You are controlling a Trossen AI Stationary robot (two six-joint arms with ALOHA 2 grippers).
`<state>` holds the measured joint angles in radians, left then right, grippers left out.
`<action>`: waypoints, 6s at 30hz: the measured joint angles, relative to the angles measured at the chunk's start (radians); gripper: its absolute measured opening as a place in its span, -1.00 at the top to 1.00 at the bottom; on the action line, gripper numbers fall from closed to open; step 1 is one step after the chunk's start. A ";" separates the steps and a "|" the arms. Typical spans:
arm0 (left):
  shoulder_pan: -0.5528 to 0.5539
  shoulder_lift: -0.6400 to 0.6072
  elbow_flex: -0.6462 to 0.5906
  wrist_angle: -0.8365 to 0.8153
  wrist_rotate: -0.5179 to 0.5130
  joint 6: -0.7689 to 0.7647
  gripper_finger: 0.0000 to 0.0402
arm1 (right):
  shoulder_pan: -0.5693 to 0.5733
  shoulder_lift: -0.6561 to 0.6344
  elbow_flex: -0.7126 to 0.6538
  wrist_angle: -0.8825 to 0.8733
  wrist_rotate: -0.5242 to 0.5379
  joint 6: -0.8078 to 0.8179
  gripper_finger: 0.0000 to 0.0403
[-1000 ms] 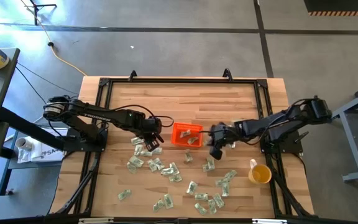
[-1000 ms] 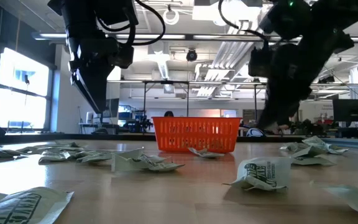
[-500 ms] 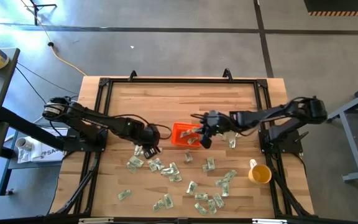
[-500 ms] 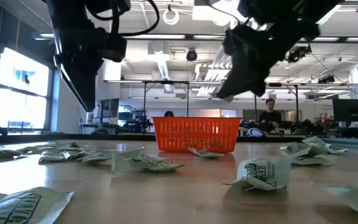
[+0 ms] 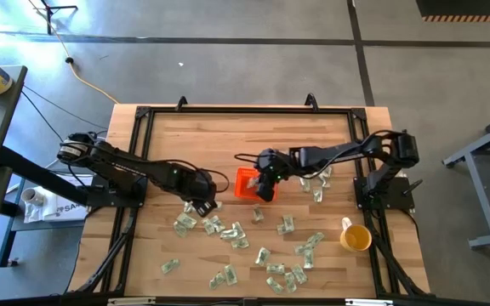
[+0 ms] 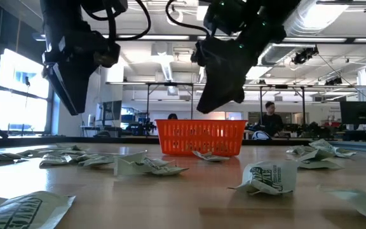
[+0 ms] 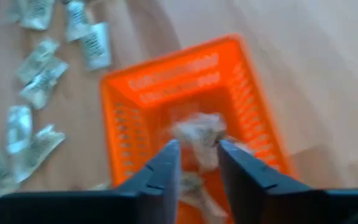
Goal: Pick and place Stevia / Truvia into bins
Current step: Put the light green stevia packet into the orange bin
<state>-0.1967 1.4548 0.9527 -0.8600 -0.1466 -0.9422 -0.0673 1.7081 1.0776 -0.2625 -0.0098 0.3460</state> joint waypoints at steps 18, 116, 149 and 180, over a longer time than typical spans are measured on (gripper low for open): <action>0.322 0.000 -0.053 -0.159 -0.087 0.221 0.08 | 0.021 -0.116 0.066 -0.432 0.265 0.045 -0.31; 0.314 0.313 0.292 0.471 0.304 0.439 -0.18 | 0.201 -0.393 -0.319 -0.766 0.131 0.708 -0.20; 0.314 0.106 0.472 0.095 0.282 0.497 -0.09 | 0.185 -0.308 -0.495 -0.350 0.091 0.933 0.65; 0.172 -0.205 0.262 -0.409 -0.099 0.299 0.04 | 0.030 -0.003 0.088 -0.197 0.047 0.250 0.07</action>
<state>-0.0244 1.2499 1.2144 -1.2692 -0.2459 -0.6436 -0.0374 1.7046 1.1661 -0.4593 0.0369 0.5965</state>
